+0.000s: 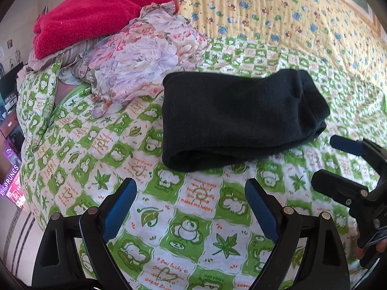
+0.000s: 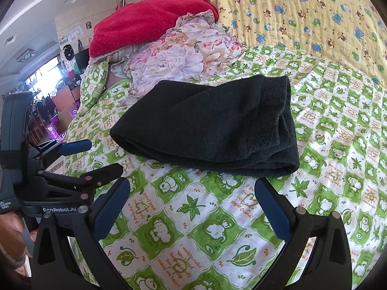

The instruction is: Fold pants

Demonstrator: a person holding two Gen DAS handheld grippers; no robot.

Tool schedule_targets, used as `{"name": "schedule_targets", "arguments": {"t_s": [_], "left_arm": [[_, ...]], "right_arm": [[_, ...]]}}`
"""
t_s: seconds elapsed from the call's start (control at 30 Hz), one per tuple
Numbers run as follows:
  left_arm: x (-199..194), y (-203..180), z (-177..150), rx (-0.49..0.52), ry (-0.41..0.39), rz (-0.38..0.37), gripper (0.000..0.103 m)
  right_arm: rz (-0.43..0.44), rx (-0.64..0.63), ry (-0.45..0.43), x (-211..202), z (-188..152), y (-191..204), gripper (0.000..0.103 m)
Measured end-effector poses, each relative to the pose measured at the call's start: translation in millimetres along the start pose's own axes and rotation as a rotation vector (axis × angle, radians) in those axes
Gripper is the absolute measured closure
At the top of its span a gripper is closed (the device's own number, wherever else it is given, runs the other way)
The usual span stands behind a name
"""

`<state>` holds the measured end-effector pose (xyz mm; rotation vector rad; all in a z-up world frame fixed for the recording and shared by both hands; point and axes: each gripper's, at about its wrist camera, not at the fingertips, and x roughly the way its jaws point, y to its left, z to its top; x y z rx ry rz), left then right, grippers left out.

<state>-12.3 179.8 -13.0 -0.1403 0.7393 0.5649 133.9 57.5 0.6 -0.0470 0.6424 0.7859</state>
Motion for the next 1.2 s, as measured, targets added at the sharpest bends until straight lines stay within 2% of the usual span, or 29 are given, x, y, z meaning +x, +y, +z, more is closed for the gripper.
{"name": "schedule_targets", "arguments": {"t_s": [0.5,0.73,1.2], "left_arm": [[-2.4,-2.1,10.2,-0.009,-0.031,-0.028,0.011],[-16.2,-3.3,29.5,0.013,-0.141,0.006,0.011],[-2.7,-20.2,38.4,0.052,-0.103,0.016,0.011]], "right_arm": [[-0.037,0.034,-0.019,-2.9,9.4,-12.3,0.001],[-0.039,0.048,-0.065,-11.8,24.1,-17.2,0.001],[-0.012,0.085,-0.061,-10.7,25.1,-23.2,0.001]]}}
